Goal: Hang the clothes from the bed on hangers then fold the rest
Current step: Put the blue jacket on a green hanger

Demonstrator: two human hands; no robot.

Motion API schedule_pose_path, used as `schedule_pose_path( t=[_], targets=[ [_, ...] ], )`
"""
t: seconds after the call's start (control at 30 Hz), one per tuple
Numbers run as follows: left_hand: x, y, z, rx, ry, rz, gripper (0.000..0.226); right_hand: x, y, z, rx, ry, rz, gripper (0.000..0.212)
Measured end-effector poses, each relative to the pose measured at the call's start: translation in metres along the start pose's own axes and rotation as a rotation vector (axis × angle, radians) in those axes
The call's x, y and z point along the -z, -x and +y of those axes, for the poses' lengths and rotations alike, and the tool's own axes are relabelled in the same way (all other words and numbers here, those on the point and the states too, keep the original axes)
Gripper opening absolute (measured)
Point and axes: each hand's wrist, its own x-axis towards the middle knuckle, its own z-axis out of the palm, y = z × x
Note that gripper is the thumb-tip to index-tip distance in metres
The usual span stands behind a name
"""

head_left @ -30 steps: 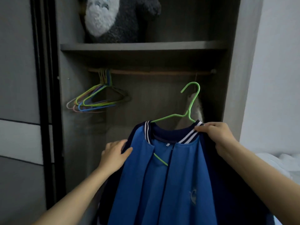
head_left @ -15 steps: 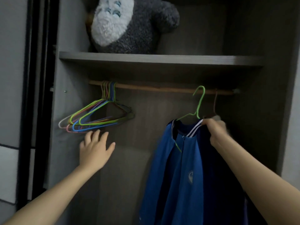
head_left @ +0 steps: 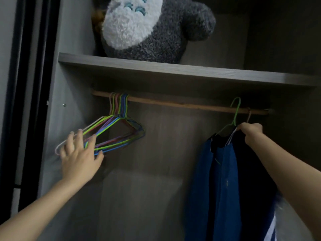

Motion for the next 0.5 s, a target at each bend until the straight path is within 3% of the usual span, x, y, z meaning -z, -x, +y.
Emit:
schedule_pose_path(
  t=[0.23,0.43,0.5],
  targets=[
    [0.011,0.000,-0.039,0.050,0.008,0.036,0.063,-0.010,0.000,-0.001,-0.059,0.148,-0.067,0.044],
    [0.027,0.008,-0.051,-0.209,-0.164,0.094,0.057,-0.016,0.010,0.012,0.055,0.539,-0.064,0.022],
    [0.033,0.007,-0.056,-0.245,-0.218,0.126,0.055,-0.025,0.017,0.010,0.141,0.820,-0.015,0.023]
  ],
)
